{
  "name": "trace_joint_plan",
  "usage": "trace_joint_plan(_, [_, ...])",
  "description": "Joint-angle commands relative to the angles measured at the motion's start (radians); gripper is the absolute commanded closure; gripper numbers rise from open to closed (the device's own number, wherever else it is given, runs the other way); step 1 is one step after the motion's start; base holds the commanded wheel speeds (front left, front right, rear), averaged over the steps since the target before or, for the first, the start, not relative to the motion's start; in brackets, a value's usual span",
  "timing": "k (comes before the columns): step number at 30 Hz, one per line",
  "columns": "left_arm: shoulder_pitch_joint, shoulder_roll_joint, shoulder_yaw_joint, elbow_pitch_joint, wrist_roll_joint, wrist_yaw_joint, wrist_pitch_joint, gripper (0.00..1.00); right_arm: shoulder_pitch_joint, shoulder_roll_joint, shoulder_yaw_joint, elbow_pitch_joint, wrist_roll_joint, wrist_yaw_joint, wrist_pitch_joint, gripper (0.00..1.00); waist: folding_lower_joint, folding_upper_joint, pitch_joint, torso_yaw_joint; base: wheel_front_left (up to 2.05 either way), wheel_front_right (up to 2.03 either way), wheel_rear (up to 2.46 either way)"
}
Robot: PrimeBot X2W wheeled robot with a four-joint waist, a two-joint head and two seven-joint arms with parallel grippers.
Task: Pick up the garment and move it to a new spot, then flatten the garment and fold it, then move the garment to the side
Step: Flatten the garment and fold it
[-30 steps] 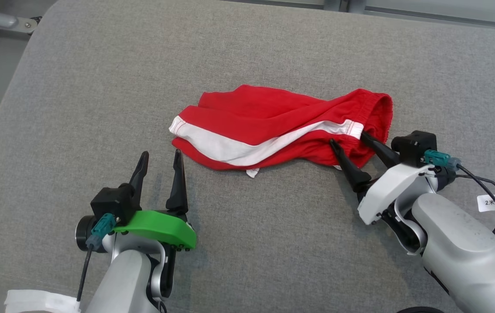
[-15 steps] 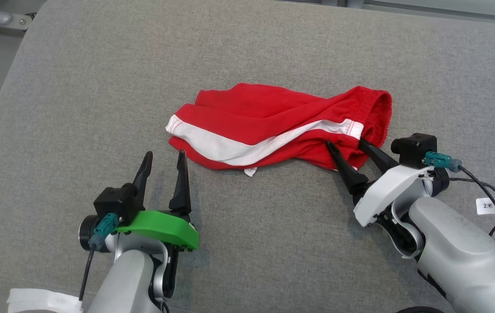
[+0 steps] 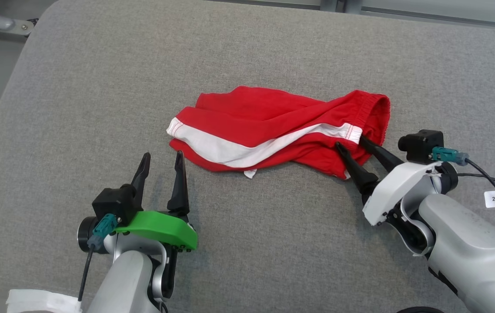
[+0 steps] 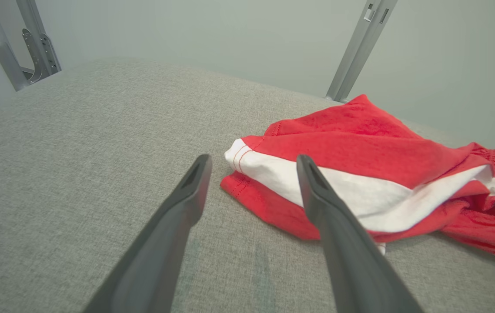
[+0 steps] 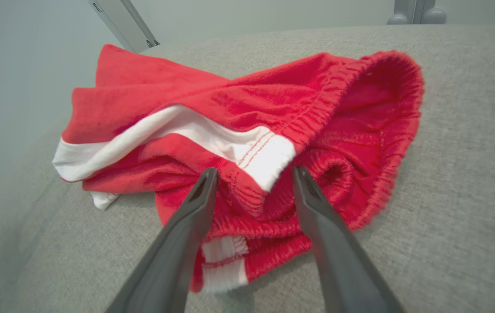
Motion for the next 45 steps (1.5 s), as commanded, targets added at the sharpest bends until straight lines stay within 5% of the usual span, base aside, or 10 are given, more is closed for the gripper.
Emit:
trace_joint_plan(1, [0.005,0.003,0.003,-0.002,-0.002,0.005,-0.002,0.0,-0.006,-0.004,0.008,0.004,-0.009,0.0,-0.004,0.7,0.0,0.0,0.0,0.0,0.0,0.0,0.0])
trace_joint_plan(2, [0.005,0.003,0.002,-0.002,-0.003,0.007,-0.002,0.0,-0.005,-0.004,0.012,0.005,-0.01,0.0,-0.005,1.0,0.0,0.0,-0.001,-0.001,0.0,0.0,0.0])
trace_joint_plan(14, [0.04,0.003,0.034,0.018,0.034,0.001,-0.002,0.0,0.013,-0.016,0.079,-0.136,0.112,0.0,0.005,1.0,0.0,0.0,-0.082,-0.047,0.0,0.0,0.0])
trace_joint_plan(22, [0.066,0.003,0.066,0.034,0.066,-0.016,-0.002,0.0,0.07,-0.18,0.157,-0.362,0.341,0.0,0.195,1.0,0.0,0.0,-0.133,-0.104,0.0,0.0,0.0])
trace_joint_plan(30, [0.059,0.003,0.042,0.041,0.071,-0.024,-0.002,0.0,0.132,-0.278,0.19,-0.327,0.395,0.0,0.248,1.0,0.0,0.0,-0.129,-0.119,0.0,0.0,0.0])
trace_joint_plan(31, [0.057,0.003,0.041,0.043,0.072,-0.026,-0.002,0.0,0.131,-0.275,0.198,-0.305,0.38,0.0,0.238,0.16,0.0,0.0,-0.128,-0.118,0.0,0.0,0.0])
trace_joint_plan(32, [0.057,0.003,0.041,0.045,0.075,-0.027,-0.002,0.0,0.133,-0.266,0.202,-0.287,0.369,0.0,0.223,0.0,0.0,0.0,-0.129,-0.118,0.0,0.0,0.0])
trace_joint_plan(40, [0.088,0.003,0.077,0.067,0.118,-0.022,-0.002,0.0,0.129,-0.216,0.148,-0.09,0.227,0.0,-0.002,0.0,0.0,0.0,-0.171,-0.123,0.0,0.0,0.0])
trace_joint_plan(45, [0.119,0.003,0.128,0.06,0.164,-0.017,-0.002,0.0,0.143,-0.139,0.0,0.031,0.092,0.0,-0.049,0.0,0.0,0.0,-0.197,-0.135,0.0,0.0,0.0])
